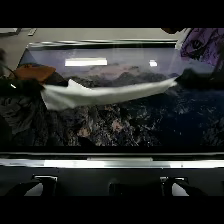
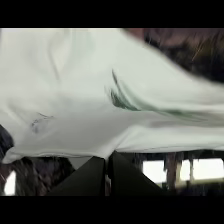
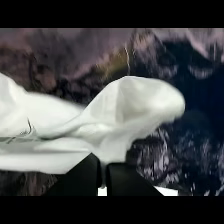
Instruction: Fold the clothes and pants, and hang the long-sleeved shirts on hangers.
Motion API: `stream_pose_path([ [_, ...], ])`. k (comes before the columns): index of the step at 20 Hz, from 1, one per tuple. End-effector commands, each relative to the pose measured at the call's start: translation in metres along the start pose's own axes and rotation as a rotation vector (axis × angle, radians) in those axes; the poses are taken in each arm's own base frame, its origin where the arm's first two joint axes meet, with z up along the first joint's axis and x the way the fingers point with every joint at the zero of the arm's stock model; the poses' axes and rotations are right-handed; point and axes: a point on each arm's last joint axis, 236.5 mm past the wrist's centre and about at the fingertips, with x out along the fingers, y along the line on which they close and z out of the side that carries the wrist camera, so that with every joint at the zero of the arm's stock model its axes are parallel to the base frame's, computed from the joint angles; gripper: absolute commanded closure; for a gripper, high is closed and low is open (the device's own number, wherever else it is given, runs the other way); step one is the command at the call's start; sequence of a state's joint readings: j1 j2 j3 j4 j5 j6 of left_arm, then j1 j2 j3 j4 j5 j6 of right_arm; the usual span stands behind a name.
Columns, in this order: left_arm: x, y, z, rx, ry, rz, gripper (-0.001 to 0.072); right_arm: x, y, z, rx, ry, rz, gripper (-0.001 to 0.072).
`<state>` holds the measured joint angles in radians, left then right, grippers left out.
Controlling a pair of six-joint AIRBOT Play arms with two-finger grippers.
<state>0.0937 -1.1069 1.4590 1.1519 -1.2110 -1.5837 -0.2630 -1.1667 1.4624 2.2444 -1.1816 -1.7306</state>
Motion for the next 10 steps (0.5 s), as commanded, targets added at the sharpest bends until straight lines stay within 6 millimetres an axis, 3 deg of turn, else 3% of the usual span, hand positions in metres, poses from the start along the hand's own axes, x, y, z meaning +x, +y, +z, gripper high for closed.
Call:
stream_pose_path([
  [1, -0.15, -0.04, 0.094, 0.165, -0.382, 0.102, 0.0695, -0.123, 0.081, 0.064, -0.191, -0.308, -0.022, 0.0678],
  [3, -0.221, -0.064, 0.103, 0.188, -0.543, 0.097, 0.0695, -0.194, 0.115, 0.066, -0.262, -0.463, -0.064, 0.0678],
  [5, -0.267, -0.08, 0.089, 0.183, -0.63, 0.074, 0.0695, -0.249, 0.138, 0.052, -0.305, -0.579, -0.095, 0.0678],
  [8, -0.3, -0.083, 0.064, 0.189, -0.666, 0.099, 0.0695, -0.297, 0.157, 0.03, -0.303, -0.679, -0.11, 0.0678],
  [10, -0.304, -0.069, 0.06, 0.119, -0.666, 0.141, 0.0695, -0.303, 0.16, 0.026, -0.285, -0.693, -0.103, 0.0678],
])
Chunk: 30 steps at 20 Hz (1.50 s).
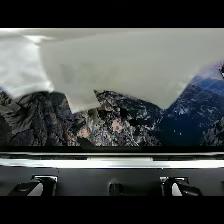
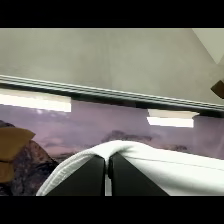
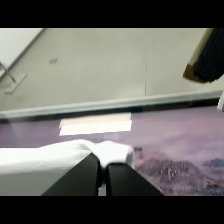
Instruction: Fold the clothes and pants, and hang the long-sleeved shirts on hangers.
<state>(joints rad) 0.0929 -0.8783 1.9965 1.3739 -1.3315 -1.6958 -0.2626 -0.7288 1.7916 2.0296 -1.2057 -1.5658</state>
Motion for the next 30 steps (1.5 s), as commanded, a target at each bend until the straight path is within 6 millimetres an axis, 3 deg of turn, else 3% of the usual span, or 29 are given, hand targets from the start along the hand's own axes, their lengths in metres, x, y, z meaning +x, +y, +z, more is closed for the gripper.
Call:
stream_pose_path([
  [1, -0.026, 0.015, 0.0, -0.045, -0.021, 0.08, 0.0695, -0.028, 0.004, 0.011, 0.03, -0.059, -0.034, 0.0678],
  [4, 0.023, 0.025, -0.034, -0.084, 0.118, 0.088, 0.0696, 0.014, -0.018, -0.014, 0.142, 0.073, -0.054, 0.0678],
  [7, 0.101, 0.049, -0.1, -0.088, 0.354, 0.116, 0.0696, 0.086, -0.051, -0.073, 0.256, 0.327, -0.07, 0.0678],
  [11, 0.209, 0.087, -0.226, -0.059, 0.713, 0.134, 0.0695, 0.19, -0.113, -0.186, 0.381, 0.68, -0.107, 0.0677],
  [14, 0.292, 0.107, -0.311, -0.057, 0.836, 0.131, 0.0695, 0.263, -0.151, -0.284, 0.445, 0.849, -0.127, 0.0677],
  [16, 0.339, 0.113, -0.354, -0.039, 0.854, 0.119, 0.0696, 0.305, -0.165, -0.343, 0.473, 0.898, -0.142, 0.0677],
  [19, 0.388, 0.114, -0.384, -0.027, 0.837, 0.108, 0.0695, 0.346, -0.173, -0.411, 0.494, 0.923, -0.162, 0.0677],
  [21, 0.407, 0.113, -0.383, -0.021, 0.804, 0.101, 0.0695, 0.361, -0.174, -0.435, 0.489, 0.923, -0.169, 0.0677],
  [24, 0.408, 0.115, -0.386, -0.017, 0.818, 0.1, 0.0695, 0.358, -0.173, -0.444, 0.481, 0.949, -0.173, 0.0677],
  [30, 0.356, 0.113, -0.426, 0.016, 1.097, 0.082, 0.0695, 0.302, -0.156, -0.471, 0.492, 1.226, -0.164, 0.0677],
])
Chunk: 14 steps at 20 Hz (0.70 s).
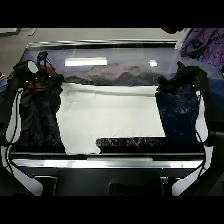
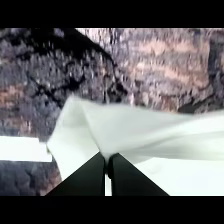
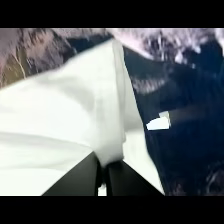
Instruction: Fold the clothes and pants, and hang the long-sleeved shirts on hangers.
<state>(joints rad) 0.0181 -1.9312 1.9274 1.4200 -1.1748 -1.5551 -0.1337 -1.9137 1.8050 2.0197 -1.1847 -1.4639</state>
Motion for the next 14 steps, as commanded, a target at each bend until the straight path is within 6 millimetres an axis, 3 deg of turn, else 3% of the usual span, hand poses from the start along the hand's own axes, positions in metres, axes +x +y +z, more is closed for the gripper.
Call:
stream_pose_path([
  [1, 0.001, 0.002, -0.045, 0.017, 0.192, 0.004, 0.0695, 0.0, -0.015, -0.042, 0.005, 0.18, -0.06, 0.0677],
  [4, 0.004, 0.006, -0.071, 0.016, 0.299, 0.015, 0.0695, -0.003, -0.031, -0.059, 0.024, 0.251, -0.129, 0.0677],
  [9, -0.003, 0.018, -0.101, -0.009, 0.434, 0.069, 0.0695, 0.001, -0.039, -0.076, 0.057, 0.321, -0.15, 0.0677],
  [14, -0.004, 0.017, -0.109, -0.011, 0.471, 0.075, 0.0694, 0.013, -0.042, -0.096, 0.036, 0.377, -0.184, 0.0677],
])
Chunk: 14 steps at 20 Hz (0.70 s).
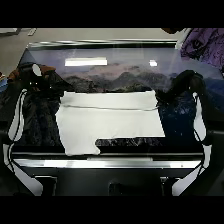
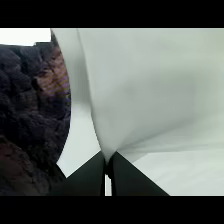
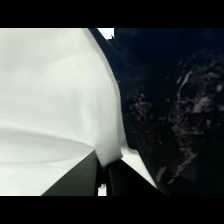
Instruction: Fold the clothes and pants, and hang the long-sleeved shirts on hangers.
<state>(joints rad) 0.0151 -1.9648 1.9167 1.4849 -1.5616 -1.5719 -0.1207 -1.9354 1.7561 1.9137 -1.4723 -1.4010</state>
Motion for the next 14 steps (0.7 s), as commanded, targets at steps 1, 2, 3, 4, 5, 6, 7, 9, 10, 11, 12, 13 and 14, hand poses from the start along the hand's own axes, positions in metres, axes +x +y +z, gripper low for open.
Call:
stream_pose_path([
  [1, 0.005, 0.002, -0.009, -0.007, 0.046, 0.013, 0.0694, 0.013, 0.0, -0.01, -0.024, 0.037, -0.043, 0.0676],
  [2, 0.008, 0.001, -0.009, -0.005, 0.053, 0.012, 0.0694, 0.017, 0.001, -0.011, -0.038, 0.037, -0.061, 0.0676],
  [3, 0.011, 0.0, -0.01, -0.004, 0.06, 0.012, 0.0691, 0.02, 0.0, -0.011, -0.048, 0.037, -0.086, 0.0676],
  [4, 0.013, -0.001, -0.01, -0.003, 0.064, 0.009, 0.0674, 0.022, -0.003, -0.01, -0.057, 0.033, -0.112, 0.0626],
  [5, 0.013, -0.002, -0.01, -0.002, 0.063, 0.009, 0.0531, 0.022, -0.004, -0.01, -0.067, 0.03, -0.131, 0.0545],
  [6, 0.01, 0.0, -0.009, -0.006, 0.057, 0.009, 0.0318, 0.018, -0.008, -0.01, -0.071, 0.025, -0.151, 0.0438],
  [7, 0.004, 0.004, -0.009, -0.034, 0.044, 0.008, 0.0221, 0.009, -0.013, -0.009, -0.081, 0.008, -0.173, 0.0279],
  [9, -0.02, 0.017, -0.012, -0.083, 0.014, -0.005, 0.0196, -0.026, -0.021, -0.004, -0.187, -0.061, -0.246, 0.0237],
  [10, -0.034, 0.02, -0.014, -0.108, -0.006, -0.047, 0.0196, -0.045, -0.018, 0.0, -0.174, -0.116, -0.215, 0.0237],
  [11, -0.047, 0.028, -0.021, -0.13, -0.024, -0.079, 0.0196, -0.066, -0.013, 0.002, -0.194, -0.163, -0.158, 0.0237],
  [12, -0.054, 0.04, -0.035, -0.168, -0.023, -0.098, 0.0196, -0.082, -0.016, 0.001, -0.183, -0.189, -0.109, 0.0237],
  [13, -0.056, 0.048, -0.052, -0.212, -0.015, -0.132, 0.0196, -0.093, -0.025, -0.002, -0.155, -0.201, -0.061, 0.0237],
  [14, -0.054, 0.054, -0.077, -0.254, 0.0, -0.172, 0.0196, -0.1, -0.038, -0.011, -0.116, -0.197, -0.007, 0.0238],
])
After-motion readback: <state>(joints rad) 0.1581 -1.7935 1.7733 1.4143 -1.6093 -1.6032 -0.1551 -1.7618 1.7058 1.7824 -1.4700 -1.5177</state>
